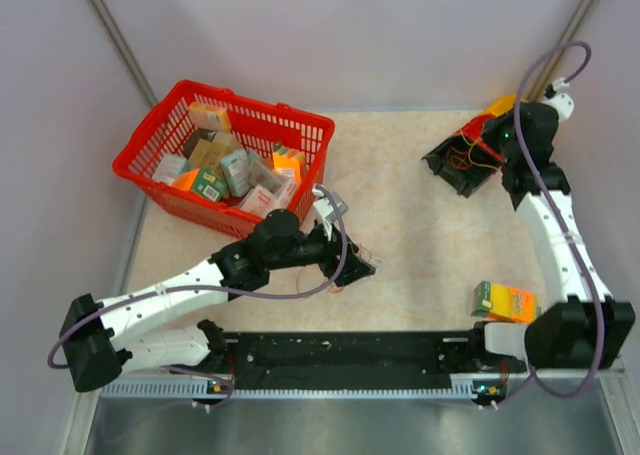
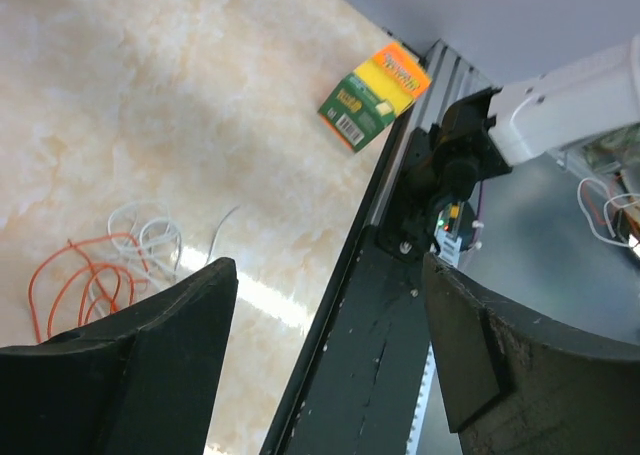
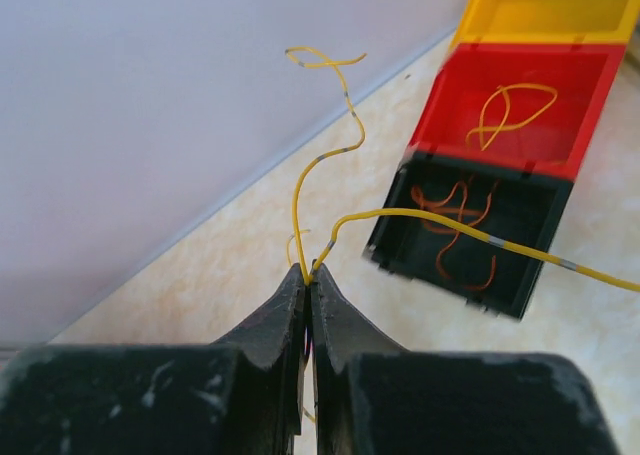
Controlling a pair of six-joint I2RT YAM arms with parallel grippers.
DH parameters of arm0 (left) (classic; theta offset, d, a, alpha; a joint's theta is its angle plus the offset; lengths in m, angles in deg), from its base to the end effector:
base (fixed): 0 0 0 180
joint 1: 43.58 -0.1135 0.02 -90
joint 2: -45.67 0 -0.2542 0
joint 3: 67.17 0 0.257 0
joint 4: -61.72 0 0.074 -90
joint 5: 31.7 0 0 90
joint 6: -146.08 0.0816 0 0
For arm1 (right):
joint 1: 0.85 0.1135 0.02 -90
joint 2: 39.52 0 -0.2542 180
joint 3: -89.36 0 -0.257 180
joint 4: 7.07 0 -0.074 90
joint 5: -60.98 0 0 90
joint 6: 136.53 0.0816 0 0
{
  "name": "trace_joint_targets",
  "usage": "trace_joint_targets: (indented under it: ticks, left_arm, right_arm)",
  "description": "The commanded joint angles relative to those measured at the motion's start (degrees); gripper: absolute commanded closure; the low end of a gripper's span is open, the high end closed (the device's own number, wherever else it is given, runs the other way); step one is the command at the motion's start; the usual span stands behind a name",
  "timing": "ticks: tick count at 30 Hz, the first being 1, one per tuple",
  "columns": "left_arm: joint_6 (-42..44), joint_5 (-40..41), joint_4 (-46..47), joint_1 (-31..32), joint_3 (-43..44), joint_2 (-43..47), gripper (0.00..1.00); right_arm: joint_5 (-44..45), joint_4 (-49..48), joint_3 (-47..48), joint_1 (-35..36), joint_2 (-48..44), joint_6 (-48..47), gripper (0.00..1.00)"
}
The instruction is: Untangle the cables
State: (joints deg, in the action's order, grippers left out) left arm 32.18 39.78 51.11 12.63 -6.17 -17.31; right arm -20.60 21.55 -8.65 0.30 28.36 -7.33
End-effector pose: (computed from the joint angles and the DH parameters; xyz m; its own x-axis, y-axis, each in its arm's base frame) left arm 0.1504 -0.2713 0.2981 -0.4999 0.0563 -0.8642 0.8290 0.3200 -0.4587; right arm 0.3235 -0.0055 0.3729 -0.1171 0.6230 -0.7734 0.2528 0.7718 0.5834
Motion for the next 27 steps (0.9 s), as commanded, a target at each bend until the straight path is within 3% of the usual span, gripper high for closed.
trace_joint_targets:
  ticks: [1,8,11,21,27]
  left_arm:
    - [2.5,0.9,-1.2,0.1,-4.0,2.9,0.21]
    - [3.1,1.4,-1.8,0.0,-6.5,5.4,0.2]
    - [3.0,2.1,-1.8,0.0,-7.3,6.6,0.2]
    - [3.1,5.4,-2.6,-0.6,-9.3,10.1,0.2]
    - [3.4,5.6,-4.2,-0.8,-9.2,10.6,0.19]
  right_arm:
    - [3.9,-10.4,4.9,-3.4,10.8,-9.6,1.0]
    - [2.9,-33.4,8.3,-7.2,26.0,-19.4,1.0]
    - [2.6,-38.0,11.5,-7.7,32.8,-24.9,1.0]
    - [5.2,-30.9,25.0,-7.7,49.7,-43.6,1.0]
    - [0.2,-25.5,24.2,-8.0,52.1,-41.1,1.0]
